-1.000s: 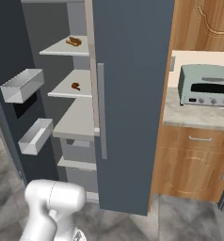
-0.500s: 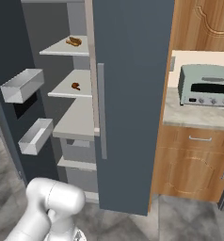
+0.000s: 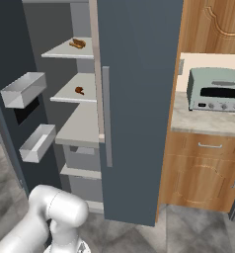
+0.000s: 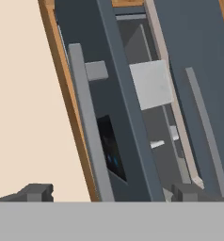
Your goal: There's a chicken drumstick in the fridge that needs to be moved to the freezer for freezing. Pick up the chicken drumstick from the fridge, place it on any shelf in the freezer, and close the fridge and freezer doors when done.
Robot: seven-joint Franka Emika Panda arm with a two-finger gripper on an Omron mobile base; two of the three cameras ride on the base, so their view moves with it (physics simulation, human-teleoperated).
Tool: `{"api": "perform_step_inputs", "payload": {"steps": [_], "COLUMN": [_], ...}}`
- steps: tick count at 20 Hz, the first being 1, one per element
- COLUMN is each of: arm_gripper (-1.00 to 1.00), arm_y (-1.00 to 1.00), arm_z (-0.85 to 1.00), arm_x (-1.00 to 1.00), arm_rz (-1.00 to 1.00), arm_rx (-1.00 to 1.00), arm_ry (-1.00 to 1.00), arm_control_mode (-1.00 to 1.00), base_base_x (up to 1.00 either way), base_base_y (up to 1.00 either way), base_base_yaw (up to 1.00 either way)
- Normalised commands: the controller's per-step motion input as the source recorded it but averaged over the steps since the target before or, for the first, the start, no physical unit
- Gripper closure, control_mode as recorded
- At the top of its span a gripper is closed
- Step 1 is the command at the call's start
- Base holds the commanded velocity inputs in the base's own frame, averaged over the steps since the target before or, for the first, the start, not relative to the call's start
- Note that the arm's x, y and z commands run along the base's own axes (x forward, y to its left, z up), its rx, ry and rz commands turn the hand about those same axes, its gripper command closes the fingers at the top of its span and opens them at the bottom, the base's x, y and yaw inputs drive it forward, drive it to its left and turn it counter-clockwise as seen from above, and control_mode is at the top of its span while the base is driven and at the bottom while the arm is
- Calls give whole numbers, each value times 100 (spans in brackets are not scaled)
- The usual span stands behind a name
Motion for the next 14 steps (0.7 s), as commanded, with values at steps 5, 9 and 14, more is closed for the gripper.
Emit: {"api": "perform_step_inputs", "payload": {"steps": [5, 9, 14], "arm_gripper": [-100, -100, -100], "arm_y": [0, 4, 10], "arm_z": [-35, -36, -36], "arm_x": [59, 43, 34], "arm_rz": [0, 0, 0], "arm_rx": [0, 0, 0], "arm_ry": [5, 9, 12], "arm_control_mode": [-100, -100, -100], "base_base_x": [0, 0, 0], "base_base_y": [0, 0, 0], "base_base_yaw": [0, 0, 0]}}
